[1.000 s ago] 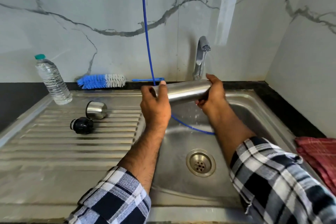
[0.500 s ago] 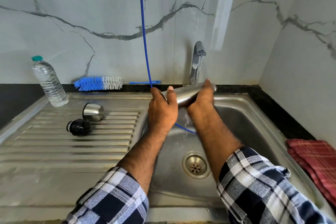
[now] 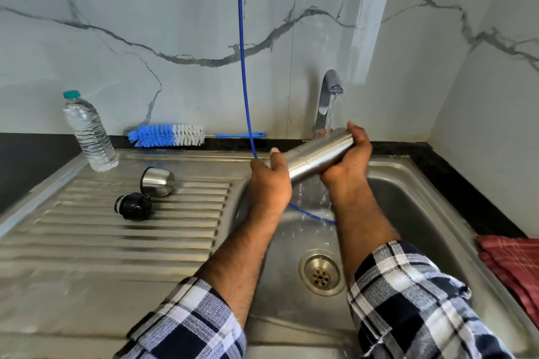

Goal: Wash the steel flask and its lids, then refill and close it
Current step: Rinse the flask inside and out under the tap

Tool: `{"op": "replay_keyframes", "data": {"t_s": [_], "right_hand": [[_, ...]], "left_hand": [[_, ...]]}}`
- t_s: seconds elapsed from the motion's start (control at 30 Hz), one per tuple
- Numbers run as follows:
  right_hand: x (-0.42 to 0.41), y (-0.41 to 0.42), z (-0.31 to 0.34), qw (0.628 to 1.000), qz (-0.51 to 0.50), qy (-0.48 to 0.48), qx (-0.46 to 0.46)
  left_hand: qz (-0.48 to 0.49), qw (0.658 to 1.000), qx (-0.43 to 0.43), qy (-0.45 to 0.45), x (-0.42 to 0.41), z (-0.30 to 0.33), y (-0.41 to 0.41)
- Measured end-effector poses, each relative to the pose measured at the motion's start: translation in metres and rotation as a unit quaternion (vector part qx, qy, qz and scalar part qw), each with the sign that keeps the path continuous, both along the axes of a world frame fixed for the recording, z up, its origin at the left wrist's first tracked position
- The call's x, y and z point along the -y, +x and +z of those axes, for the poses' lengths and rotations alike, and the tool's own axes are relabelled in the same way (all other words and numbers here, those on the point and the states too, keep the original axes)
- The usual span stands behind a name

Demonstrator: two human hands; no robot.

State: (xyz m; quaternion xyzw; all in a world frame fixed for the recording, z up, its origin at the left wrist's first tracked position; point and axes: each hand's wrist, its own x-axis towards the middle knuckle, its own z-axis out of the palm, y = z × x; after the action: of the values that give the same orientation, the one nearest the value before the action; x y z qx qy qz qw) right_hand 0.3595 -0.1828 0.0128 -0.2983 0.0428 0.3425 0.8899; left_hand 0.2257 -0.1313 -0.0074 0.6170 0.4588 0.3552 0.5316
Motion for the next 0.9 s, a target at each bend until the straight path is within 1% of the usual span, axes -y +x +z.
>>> {"op": "replay_keyframes", "data": {"t_s": [0.03,0.07,0.1,0.13,0.17,0.23,0.3,0.37,0.4,0.43,0.47,0.5,0.53,0.57,0.63,0.7,0.73,0.77,0.8,0.83,0.9], "right_hand": [[-0.004,-0.004,0.004,0.999,-0.009,-0.032,0.000],[-0.010,-0.010,0.006,0.998,-0.017,-0.066,0.006],[-0.014,-0.016,0.008,0.994,-0.025,-0.102,0.017],[-0.020,-0.023,0.009,0.990,-0.031,-0.133,0.028],[-0.024,-0.027,0.009,0.985,-0.039,-0.163,0.037],[-0.025,-0.031,0.012,0.974,-0.060,-0.211,0.060],[-0.020,-0.025,0.017,0.968,-0.066,-0.228,0.076],[-0.013,-0.017,0.022,0.979,-0.017,-0.193,0.070],[-0.009,-0.013,0.023,0.983,0.010,-0.172,0.067],[-0.006,-0.010,0.026,0.986,0.027,-0.152,0.065],[-0.003,-0.008,0.027,0.989,0.035,-0.129,0.064],[-0.001,-0.006,0.027,0.992,0.041,-0.101,0.067],[-0.001,-0.004,0.025,0.994,0.046,-0.067,0.073],[0.000,-0.002,0.022,0.995,0.048,-0.032,0.080],[0.000,0.002,0.017,0.994,0.053,0.055,0.084],[0.003,0.007,0.015,0.985,0.074,0.126,0.096],[0.006,0.008,0.018,0.979,0.085,0.145,0.113],[0.009,0.009,0.023,0.977,0.092,0.144,0.125],[0.009,0.010,0.028,0.980,0.094,0.121,0.131],[0.008,0.011,0.035,0.985,0.086,0.077,0.131],[0.003,0.013,0.046,0.985,0.047,-0.058,0.153]], "left_hand": [[0.022,0.992,-0.033,0.117,0.004,-0.001,0.000],[0.041,0.973,-0.052,0.222,0.007,-0.001,0.000],[0.055,0.949,-0.063,0.303,0.009,-0.002,-0.001],[0.056,0.932,-0.079,0.349,0.009,-0.002,-0.001],[0.057,0.924,-0.089,0.367,0.007,0.000,-0.002],[0.047,0.927,-0.084,0.363,0.000,0.000,-0.003],[0.021,0.944,-0.054,0.325,-0.006,0.000,-0.006],[0.013,0.969,-0.049,0.243,-0.009,0.003,-0.006],[0.004,0.983,-0.050,0.178,-0.010,0.003,-0.004],[-0.011,0.995,-0.029,0.091,-0.011,0.006,-0.005],[-0.029,0.999,0.009,-0.010,-0.013,0.008,-0.004],[-0.054,0.991,0.043,-0.117,-0.016,0.009,-0.005],[-0.083,0.973,0.062,-0.205,-0.019,0.010,-0.009],[-0.110,0.953,0.068,-0.273,-0.022,0.010,-0.013],[-0.163,0.909,0.084,-0.374,-0.026,0.008,-0.023],[-0.208,0.875,0.094,-0.427,-0.031,0.007,-0.032],[-0.220,0.869,0.093,-0.434,-0.032,0.007,-0.035],[-0.219,0.871,0.091,-0.430,-0.033,0.007,-0.035],[-0.213,0.879,0.093,-0.416,-0.032,0.008,-0.032],[-0.194,0.894,0.097,-0.392,-0.030,0.008,-0.028],[-0.145,0.931,0.106,-0.318,-0.025,0.008,-0.019]]}}
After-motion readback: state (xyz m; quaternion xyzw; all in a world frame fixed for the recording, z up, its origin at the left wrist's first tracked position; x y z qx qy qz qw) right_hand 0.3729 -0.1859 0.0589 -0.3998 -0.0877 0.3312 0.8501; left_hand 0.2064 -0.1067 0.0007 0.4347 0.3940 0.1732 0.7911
